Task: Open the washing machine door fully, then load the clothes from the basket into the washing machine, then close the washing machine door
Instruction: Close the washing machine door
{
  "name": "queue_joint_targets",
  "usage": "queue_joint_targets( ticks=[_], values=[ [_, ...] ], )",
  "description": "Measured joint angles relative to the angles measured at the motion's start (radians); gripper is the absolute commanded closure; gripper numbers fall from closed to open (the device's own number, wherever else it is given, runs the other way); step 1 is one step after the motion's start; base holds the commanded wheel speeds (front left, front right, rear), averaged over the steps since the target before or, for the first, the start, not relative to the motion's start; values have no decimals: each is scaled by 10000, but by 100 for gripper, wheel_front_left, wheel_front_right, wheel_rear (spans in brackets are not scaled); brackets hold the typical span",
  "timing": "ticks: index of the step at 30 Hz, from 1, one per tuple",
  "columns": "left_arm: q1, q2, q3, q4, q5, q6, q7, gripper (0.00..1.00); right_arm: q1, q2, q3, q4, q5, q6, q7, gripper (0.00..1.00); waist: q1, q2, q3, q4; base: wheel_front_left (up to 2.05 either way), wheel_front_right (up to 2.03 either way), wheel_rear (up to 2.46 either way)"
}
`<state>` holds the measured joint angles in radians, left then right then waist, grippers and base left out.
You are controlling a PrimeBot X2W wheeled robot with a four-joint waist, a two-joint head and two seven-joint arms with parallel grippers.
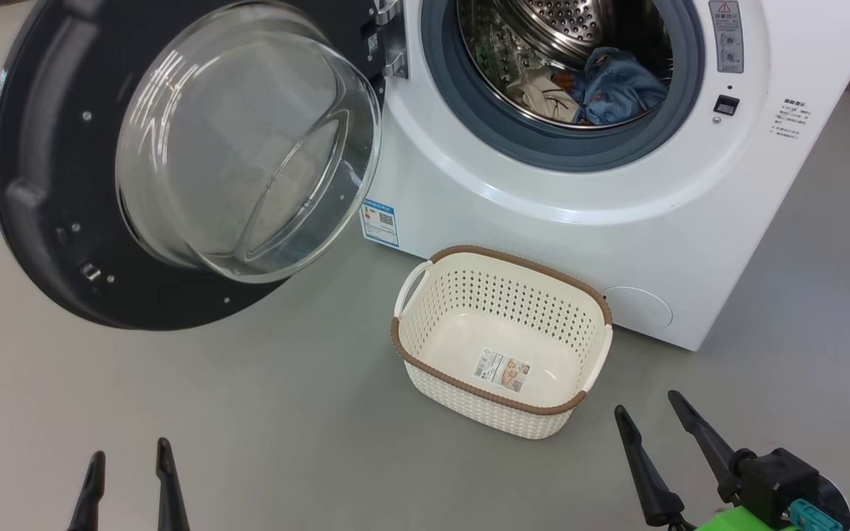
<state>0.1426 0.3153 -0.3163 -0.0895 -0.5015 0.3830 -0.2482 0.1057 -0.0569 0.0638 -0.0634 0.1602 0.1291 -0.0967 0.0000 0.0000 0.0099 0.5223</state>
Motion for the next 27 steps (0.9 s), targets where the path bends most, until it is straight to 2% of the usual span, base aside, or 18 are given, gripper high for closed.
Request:
queue_joint_targets(
  ticks=[5,6,7,19,23,27],
  values=[
    [0,-17,73,4,0,-2,-10,0,-8,-4,31,71,10,0,-4,0,0,0,15,0,0,0,0],
    [0,-17,79,6,0,-6,-10,27,-17,-8,33,88,12,0,-4,0,0,0,16,-1,0,0,0],
    [0,-17,81,10,0,-15,-10,100,-35,-12,35,100,13,0,-6,0,0,0,16,-2,0,0,0],
    [-1,-15,59,94,-4,-142,-10,100,-55,-17,38,117,13,0,-15,0,0,0,28,-7,0,0,0],
    [-3,-17,161,-94,-167,-470,-10,100,-55,-19,40,113,13,0,-15,0,0,0,31,-2,0,0,0],
    [-19,-345,717,-748,-1298,-1237,-12,100,-63,-46,40,107,13,0,-13,0,0,0,33,5,0,0,0]
  ],
)
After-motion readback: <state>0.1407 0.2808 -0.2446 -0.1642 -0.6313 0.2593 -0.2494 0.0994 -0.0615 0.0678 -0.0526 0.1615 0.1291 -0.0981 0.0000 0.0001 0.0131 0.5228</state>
